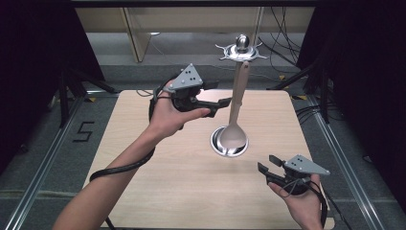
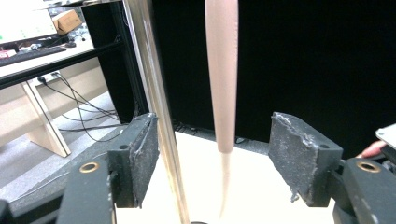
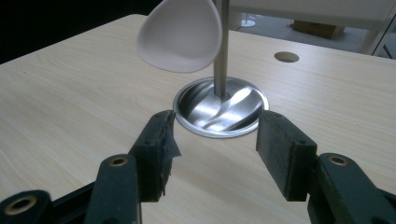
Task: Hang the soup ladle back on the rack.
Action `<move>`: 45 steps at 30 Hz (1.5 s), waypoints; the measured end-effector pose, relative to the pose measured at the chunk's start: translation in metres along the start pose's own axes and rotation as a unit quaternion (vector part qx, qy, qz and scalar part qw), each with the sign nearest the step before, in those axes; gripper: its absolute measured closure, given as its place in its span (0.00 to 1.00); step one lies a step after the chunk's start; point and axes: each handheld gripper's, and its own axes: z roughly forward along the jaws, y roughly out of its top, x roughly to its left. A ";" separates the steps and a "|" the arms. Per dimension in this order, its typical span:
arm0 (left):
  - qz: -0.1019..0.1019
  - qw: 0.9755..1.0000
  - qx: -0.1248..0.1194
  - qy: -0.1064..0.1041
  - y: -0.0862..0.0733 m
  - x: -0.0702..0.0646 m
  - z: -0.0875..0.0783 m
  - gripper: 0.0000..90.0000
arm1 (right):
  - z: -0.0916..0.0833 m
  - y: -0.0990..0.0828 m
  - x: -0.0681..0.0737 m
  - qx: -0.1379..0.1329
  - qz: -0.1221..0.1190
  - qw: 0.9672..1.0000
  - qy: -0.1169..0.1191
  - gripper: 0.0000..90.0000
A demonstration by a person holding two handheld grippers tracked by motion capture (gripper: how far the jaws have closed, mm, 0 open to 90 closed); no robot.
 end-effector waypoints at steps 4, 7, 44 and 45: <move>0.006 1.000 0.005 0.004 -0.006 -0.002 -0.012 0.34 | 0.000 0.000 -0.001 -0.001 0.001 1.000 -0.001 0.52; 0.003 1.000 0.007 0.007 -0.014 -0.003 -0.022 0.34 | 0.001 0.000 -0.005 -0.007 -0.015 1.000 -0.001 0.52; -0.089 0.986 0.067 0.121 -0.186 0.015 -0.130 0.33 | 0.000 -0.001 -0.012 -0.008 -0.003 1.000 -0.008 0.50; -0.092 0.985 0.070 0.126 -0.193 0.015 -0.131 0.33 | 0.000 -0.001 -0.013 -0.008 -0.003 1.000 -0.008 0.50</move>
